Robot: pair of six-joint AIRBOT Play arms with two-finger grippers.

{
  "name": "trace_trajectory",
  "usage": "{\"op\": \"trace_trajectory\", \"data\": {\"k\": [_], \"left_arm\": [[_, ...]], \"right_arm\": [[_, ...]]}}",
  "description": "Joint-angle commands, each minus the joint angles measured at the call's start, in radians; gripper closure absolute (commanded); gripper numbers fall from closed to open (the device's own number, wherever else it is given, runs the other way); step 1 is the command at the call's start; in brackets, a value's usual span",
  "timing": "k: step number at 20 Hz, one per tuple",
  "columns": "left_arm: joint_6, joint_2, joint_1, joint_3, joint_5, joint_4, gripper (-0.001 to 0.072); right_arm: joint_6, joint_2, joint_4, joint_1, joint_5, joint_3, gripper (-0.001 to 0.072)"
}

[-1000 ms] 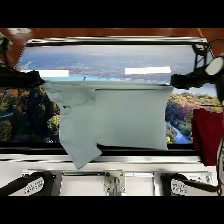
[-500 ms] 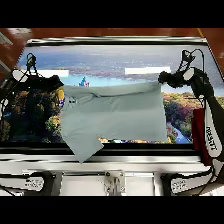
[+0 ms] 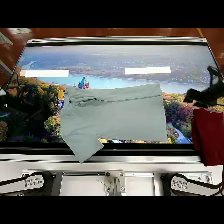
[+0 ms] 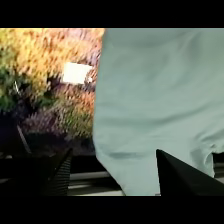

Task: Fold the shirts.

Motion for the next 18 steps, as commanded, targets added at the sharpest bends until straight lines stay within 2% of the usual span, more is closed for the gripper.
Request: {"op": "trace_trajectory", "data": {"k": [1, 3, 6, 13, 14, 16, 17, 18], "left_arm": [[0.098, 0.119, 0.067, -0.315, 0.063, -0.065, 0.003], [0.156, 0.116, 0.066, -0.426, 0.131, -0.145, 0.0038], [0.159, 0.105, 0.06, -0.502, 0.253, -0.184, 0.0049], [0.169, 0.033, -0.043, -0.511, 0.355, -0.27, 0.0063], [0.166, 0.015, -0.067, -0.511, 0.379, -0.301, 0.0208], [0.167, -0.011, -0.101, -0.511, 0.397, -0.345, 0.0605], [0.172, -0.012, -0.109, -0.511, 0.397, -0.346, 0.0667], [0.183, -0.008, -0.11, -0.51, 0.393, -0.347, 0.0667]], "right_arm": [[-0.071, 0.069, 0.245, -0.172, 0.134, -0.19, 0.0108], [-0.096, 0.072, 0.307, -0.195, 0.129, -0.262, 0.0108], [-0.095, 0.073, 0.309, -0.194, 0.098, -0.295, 0.0109], [-0.096, 0.073, 0.305, -0.194, 0.062, -0.295, 0.0109], [-0.095, 0.072, 0.302, -0.194, 0.065, -0.294, 0.0108], [-0.095, 0.073, 0.261, -0.194, 0.086, -0.296, 0.0108], [-0.094, 0.072, 0.211, -0.194, 0.105, -0.308, 0.0105], [-0.095, 0.073, 0.162, -0.194, 0.124, -0.332, 0.003]]}}
